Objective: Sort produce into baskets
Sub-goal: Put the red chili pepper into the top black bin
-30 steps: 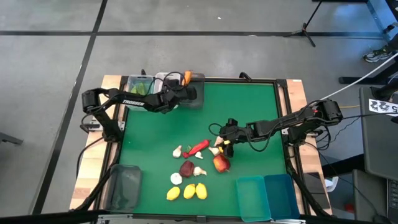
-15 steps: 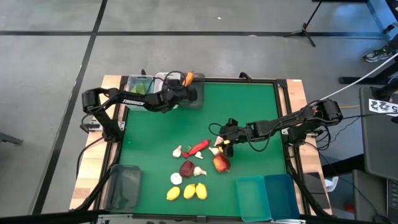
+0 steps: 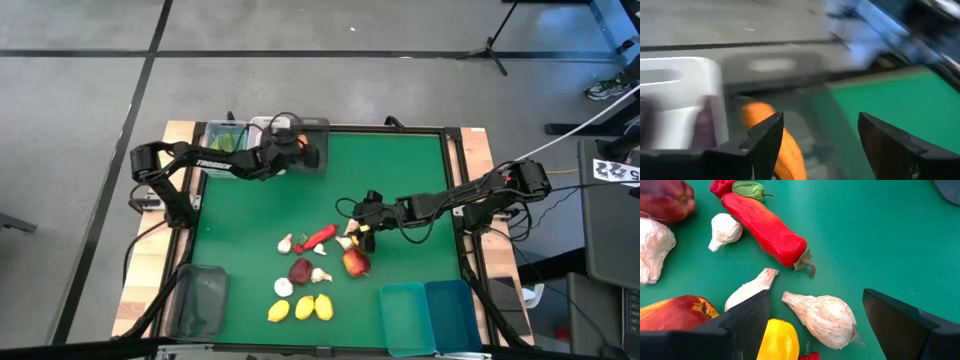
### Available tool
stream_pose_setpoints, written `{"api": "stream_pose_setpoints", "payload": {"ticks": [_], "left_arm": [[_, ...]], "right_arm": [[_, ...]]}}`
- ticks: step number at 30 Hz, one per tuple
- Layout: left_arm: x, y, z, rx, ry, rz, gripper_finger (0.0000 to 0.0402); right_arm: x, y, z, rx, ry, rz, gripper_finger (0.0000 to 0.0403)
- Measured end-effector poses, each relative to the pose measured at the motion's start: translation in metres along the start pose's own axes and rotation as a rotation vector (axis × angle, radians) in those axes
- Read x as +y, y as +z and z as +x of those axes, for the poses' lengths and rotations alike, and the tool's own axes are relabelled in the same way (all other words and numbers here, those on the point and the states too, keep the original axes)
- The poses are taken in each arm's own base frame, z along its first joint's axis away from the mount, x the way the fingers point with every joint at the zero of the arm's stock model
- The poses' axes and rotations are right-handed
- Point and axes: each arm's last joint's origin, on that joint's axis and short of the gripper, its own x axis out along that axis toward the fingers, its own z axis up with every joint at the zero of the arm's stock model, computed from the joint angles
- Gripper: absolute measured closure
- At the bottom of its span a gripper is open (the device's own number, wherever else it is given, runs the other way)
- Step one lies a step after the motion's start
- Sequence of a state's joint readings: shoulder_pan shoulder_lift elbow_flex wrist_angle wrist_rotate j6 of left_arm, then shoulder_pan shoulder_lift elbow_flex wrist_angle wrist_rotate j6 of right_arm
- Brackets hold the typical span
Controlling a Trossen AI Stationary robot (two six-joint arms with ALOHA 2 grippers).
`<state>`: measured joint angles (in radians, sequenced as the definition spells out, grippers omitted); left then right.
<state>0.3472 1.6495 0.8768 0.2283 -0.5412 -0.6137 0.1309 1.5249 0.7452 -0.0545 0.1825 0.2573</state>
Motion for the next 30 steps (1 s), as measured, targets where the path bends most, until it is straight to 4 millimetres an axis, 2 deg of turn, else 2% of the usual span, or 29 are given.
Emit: {"api": "stream_pose_setpoints", "payload": {"ticks": [3, 6, 12, 18, 21, 30], "left_arm": [[-0.016, -0.003, -0.014, 0.051, -0.166, 0.136, 0.0155], [-0.034, -0.018, -0.031, 0.1, -0.273, 0.263, 0.0155], [-0.059, -0.058, -0.07, 0.22, -0.377, 0.501, 0.0158], [-0.075, -0.085, -0.101, 0.28, -0.465, 0.59, 0.0156], [-0.08, -0.092, -0.106, 0.274, -0.499, 0.587, 0.0158], [-0.088, -0.119, -0.089, 0.289, -0.52, 0.538, 0.0161]], "right_arm": [[0.0, 0.0, 0.0, 0.001, 0.0, -0.001, 0.0086], [0.0, 0.0, 0.0, 0.001, 0.0, -0.001, 0.0086], [0.0, 0.0, 0.0, 0.001, 0.0, 0.0, 0.0086], [0.0, 0.0, 0.0, 0.002, 0.0, -0.001, 0.0086], [0.0, 0.0, 0.0, -0.001, 0.001, 0.0, 0.0086], [0.0, 0.0, 0.0, -0.004, 0.001, 0.002, 0.0086]]}}
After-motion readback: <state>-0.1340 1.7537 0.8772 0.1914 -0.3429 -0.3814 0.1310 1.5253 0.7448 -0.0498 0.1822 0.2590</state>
